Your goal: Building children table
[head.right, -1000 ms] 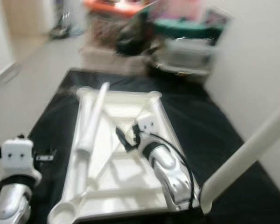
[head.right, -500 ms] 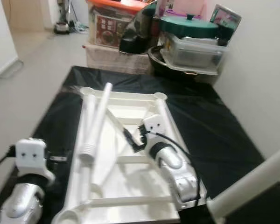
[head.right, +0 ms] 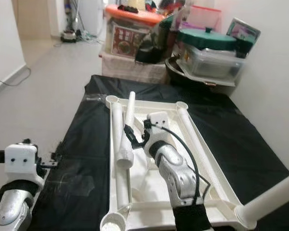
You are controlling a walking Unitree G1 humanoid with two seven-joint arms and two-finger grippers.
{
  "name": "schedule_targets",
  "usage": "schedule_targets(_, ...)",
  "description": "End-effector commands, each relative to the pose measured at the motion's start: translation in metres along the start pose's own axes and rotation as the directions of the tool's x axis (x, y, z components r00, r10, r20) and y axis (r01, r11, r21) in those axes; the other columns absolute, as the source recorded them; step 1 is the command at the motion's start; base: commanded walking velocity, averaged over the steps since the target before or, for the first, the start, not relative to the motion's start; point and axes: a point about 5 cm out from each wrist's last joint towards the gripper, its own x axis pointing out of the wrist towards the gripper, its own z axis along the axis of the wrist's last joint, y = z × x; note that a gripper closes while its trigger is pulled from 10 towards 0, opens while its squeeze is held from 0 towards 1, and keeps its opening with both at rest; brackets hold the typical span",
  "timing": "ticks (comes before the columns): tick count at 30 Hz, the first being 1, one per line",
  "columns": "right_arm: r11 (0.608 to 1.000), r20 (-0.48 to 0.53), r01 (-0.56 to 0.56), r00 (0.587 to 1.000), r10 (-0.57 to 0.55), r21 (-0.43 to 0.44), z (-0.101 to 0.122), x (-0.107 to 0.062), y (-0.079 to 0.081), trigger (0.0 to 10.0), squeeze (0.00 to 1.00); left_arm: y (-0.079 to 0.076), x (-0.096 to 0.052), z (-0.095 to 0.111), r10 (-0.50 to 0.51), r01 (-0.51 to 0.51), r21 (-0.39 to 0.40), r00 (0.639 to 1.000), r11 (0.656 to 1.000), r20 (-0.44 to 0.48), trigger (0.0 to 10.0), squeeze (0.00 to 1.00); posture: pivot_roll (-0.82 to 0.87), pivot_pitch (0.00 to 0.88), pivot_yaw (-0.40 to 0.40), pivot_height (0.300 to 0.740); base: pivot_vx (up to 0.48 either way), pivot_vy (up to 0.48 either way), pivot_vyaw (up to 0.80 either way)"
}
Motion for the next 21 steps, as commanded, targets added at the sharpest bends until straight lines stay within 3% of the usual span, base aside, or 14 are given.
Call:
schedule_targets(1, 0.997, -0.034, 0.035, 0.999, -0.032, 0.064, 0.0, 0.0, -0.006, 10.0, 0.0, 0.001, 0.001, -0.003, 0.017, -0.017, 0.01, 1.0, 1.0, -0.021, 10.0, 0.0, 0.12, 0.0, -0.162, 0.74, 0.0, 0.0, 0.0)
schedule_targets(4, 0.995, -0.044, 0.035, 0.999, -0.031, 0.092, 0.0, 0.001, -0.005, 10.0, 0.0, 0.002, 0.001, -0.004, 0.024, -0.023, 0.016, 0.999, 1.0, -0.027, 10.0, 0.0, 0.12, 0.0, -0.162, 0.74, 0.0, 0.0, 0.0)
schedule_targets(5, 0.982, -0.097, -0.018, 0.995, 0.037, 0.187, -0.001, 0.003, 0.006, 10.0, 0.0, 0.005, 0.001, -0.006, 0.042, -0.04, 0.033, 0.998, 0.999, -0.037, 10.0, 0.0, 0.12, 0.0, -0.165, 0.74, 0.0, 0.0, 0.0)
schedule_targets(8, 0.982, -0.13, -0.047, 0.989, 0.071, 0.183, -0.002, 0.004, 0.012, 10.0, 0.0, 0.005, 0.001, -0.006, 0.047, -0.046, 0.034, 0.998, 0.998, -0.038, 10.0, 0.0, 0.12, 0.0, -0.164, 0.74, 0.0, 0.0, 0.0)
schedule_targets(12, 0.983, -0.18, -0.14, 0.971, 0.159, 0.115, -0.003, 0.003, 0.026, 10.0, 0.0, 0.006, 0.001, -0.006, 0.062, -0.06, 0.039, 0.997, 0.997, -0.045, 10.0, 0.0, 0.12, 0.0, -0.167, 0.74, 0.0, 0.0, 0.0)
schedule_targets(16, 0.981, -0.203, -0.166, 0.962, 0.184, 0.1, -0.005, 0.002, 0.032, 10.0, 0.0, 0.006, 0.001, -0.007, 0.064, -0.062, 0.042, 0.997, 0.997, -0.046, 10.0, 0.0, 0.12, 0.0, -0.167, 0.74, 0.0, 0.0, 0.0)
schedule_targets(21, 0.982, -0.303, -0.181, 0.935, 0.187, 0.049, -0.019, -0.001, 0.038, 10.0, 0.0, 0.005, 0.003, -0.008, 0.063, -0.061, 0.05, 0.997, 0.997, -0.054, 10.0, 0.0, 0.12, 0.0, -0.171, 0.74, 0.0, 0.0, 0.0)
